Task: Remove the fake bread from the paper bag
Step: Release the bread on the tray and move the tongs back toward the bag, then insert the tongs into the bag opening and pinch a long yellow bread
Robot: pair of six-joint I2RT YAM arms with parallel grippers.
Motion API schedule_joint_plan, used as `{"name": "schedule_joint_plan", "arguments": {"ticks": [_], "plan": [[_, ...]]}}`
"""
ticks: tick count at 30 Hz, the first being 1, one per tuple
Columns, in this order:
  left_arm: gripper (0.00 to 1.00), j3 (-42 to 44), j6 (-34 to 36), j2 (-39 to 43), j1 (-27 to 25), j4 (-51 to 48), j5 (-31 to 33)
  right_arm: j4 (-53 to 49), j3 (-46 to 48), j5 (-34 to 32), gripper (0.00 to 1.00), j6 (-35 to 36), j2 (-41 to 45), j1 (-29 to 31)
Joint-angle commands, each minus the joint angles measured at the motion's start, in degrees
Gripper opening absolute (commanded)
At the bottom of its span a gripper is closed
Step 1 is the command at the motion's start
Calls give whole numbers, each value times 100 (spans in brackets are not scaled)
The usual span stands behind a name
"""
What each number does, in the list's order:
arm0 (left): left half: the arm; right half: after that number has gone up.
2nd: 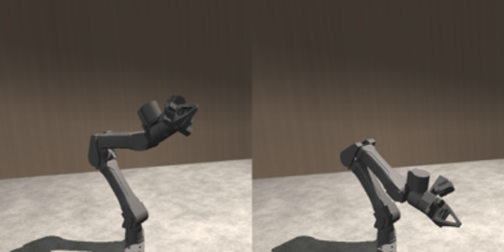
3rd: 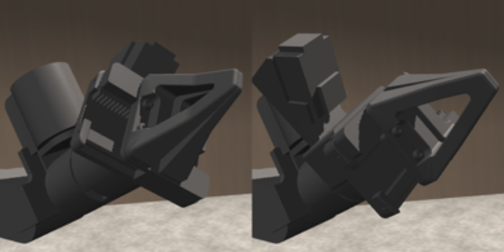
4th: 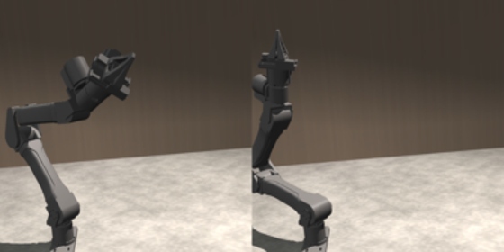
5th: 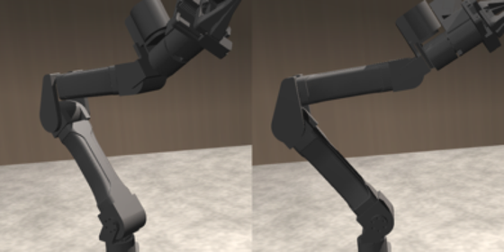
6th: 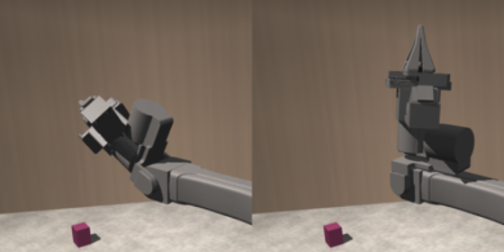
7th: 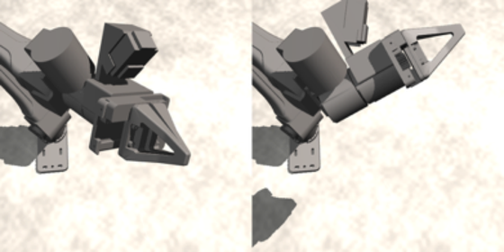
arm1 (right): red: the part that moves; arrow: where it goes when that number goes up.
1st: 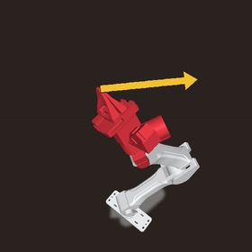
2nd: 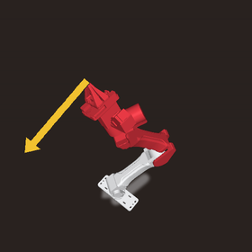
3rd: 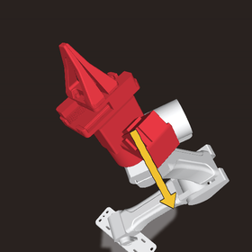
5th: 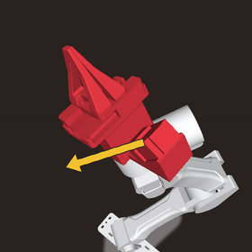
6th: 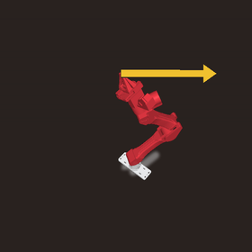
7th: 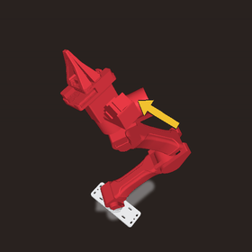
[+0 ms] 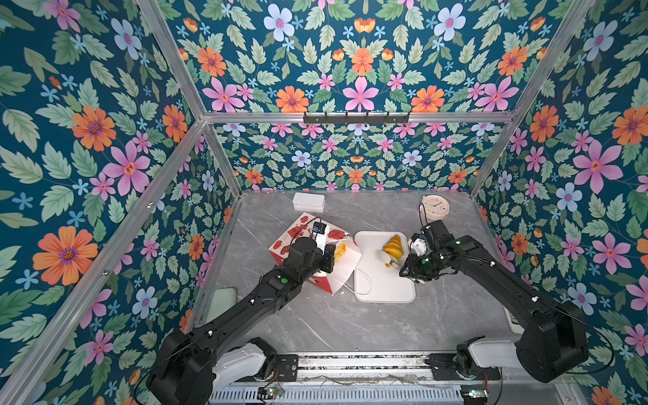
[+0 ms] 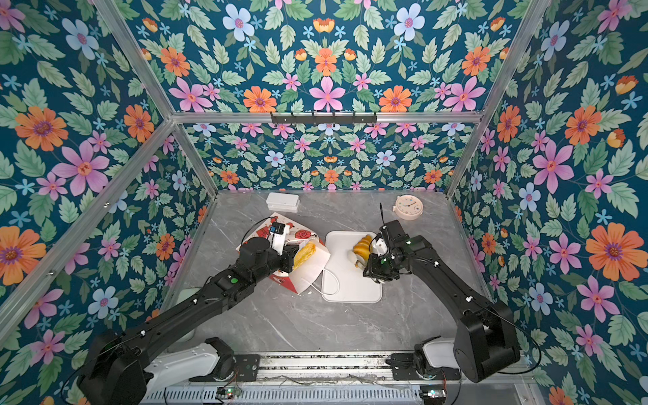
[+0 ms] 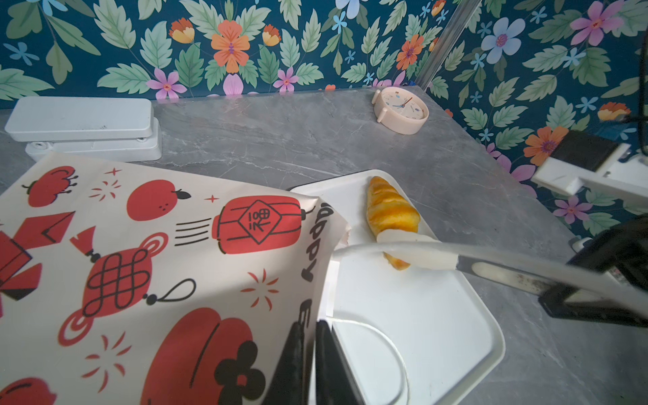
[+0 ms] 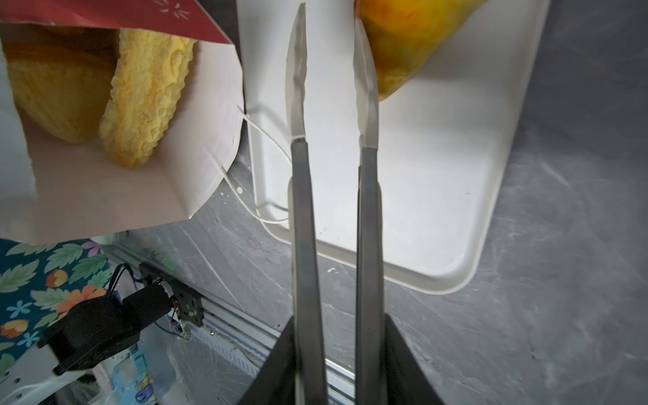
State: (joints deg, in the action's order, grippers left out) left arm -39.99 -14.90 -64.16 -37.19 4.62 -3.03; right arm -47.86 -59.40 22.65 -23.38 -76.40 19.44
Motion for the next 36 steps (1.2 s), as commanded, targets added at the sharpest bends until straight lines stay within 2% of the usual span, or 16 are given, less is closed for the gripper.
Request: {"name": "schedule_joint_plan", "arguments": {"ticks": [1, 5, 10, 16, 20, 29, 36], "plan": [[10, 8, 4, 26, 2, 92, 57, -121, -30, -103, 34, 107, 135, -19], [10, 6, 13, -21, 1, 134, 35, 81, -98, 459, 36, 106, 314, 169], [10, -59, -29, -114, 1, 195, -14, -62, -458, 353, 36, -37, 378, 1018], [10, -152, -33, -184, 1, 206, -4, 654, -222, 518, 37, -662, 367, 1705], [10, -238, -33, -233, 3, 176, -22, 1350, 63, 687, 36, -986, 139, 1842], [10, -326, -44, -255, 1, 135, -49, 2936, 336, 595, 36, -1532, -516, 2023], [10, -421, -15, -334, 2, 118, -75, 3577, 423, 743, 36, -1732, -920, 2025]]}}
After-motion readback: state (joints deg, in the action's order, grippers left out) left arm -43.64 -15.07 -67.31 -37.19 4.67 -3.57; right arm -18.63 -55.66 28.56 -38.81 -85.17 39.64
